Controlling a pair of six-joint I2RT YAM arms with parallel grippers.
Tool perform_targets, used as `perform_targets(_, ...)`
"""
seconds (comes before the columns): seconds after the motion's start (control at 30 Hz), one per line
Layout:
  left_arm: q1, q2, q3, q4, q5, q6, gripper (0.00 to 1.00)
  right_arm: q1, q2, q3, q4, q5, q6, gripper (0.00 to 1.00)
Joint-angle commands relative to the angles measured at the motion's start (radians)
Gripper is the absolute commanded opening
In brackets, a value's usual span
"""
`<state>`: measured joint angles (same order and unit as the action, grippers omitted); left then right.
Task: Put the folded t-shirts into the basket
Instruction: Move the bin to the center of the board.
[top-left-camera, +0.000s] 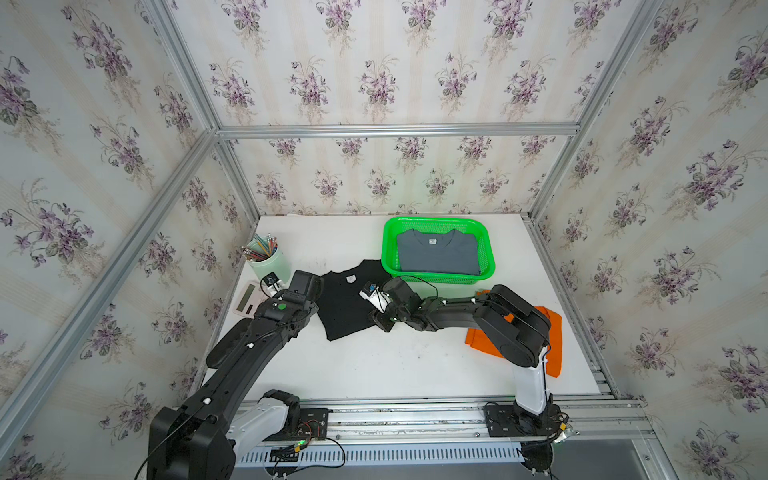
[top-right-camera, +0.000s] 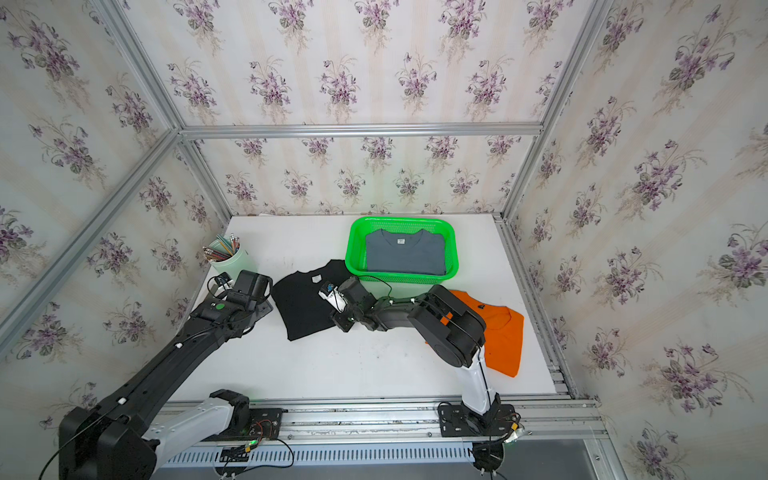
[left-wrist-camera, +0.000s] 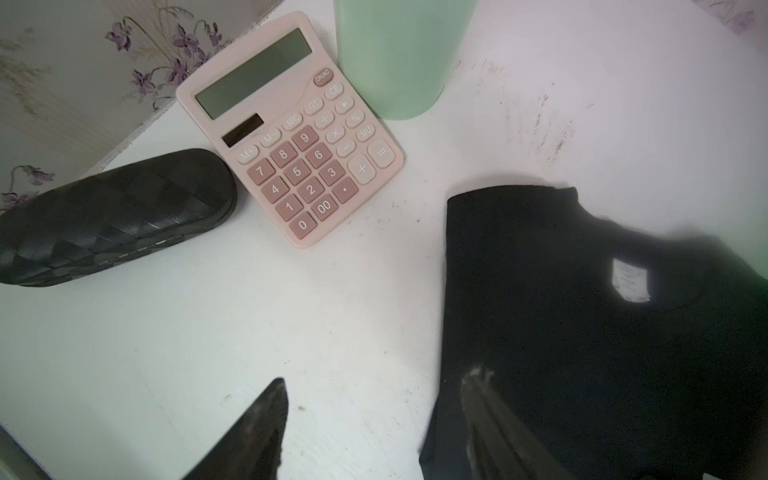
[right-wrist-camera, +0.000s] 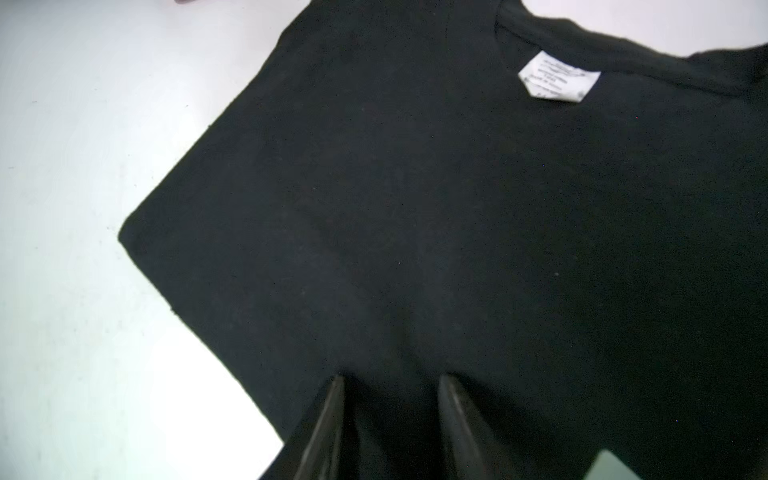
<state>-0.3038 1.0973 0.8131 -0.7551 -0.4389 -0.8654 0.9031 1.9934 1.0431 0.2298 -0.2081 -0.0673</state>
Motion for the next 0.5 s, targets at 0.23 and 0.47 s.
perform_targets(0.23,0.005,0.102,0.006,0.085,0.208,0.027,0.70,0.077,-0.207,-0.250,-0.400,-0.223,0.422,0.39)
perform_targets(0.47,0.005,0.139,-0.004,0.078,0.333,0.114,0.71,0.104,-0.303,-0.222,-0.617,-0.264,0.596,0.45)
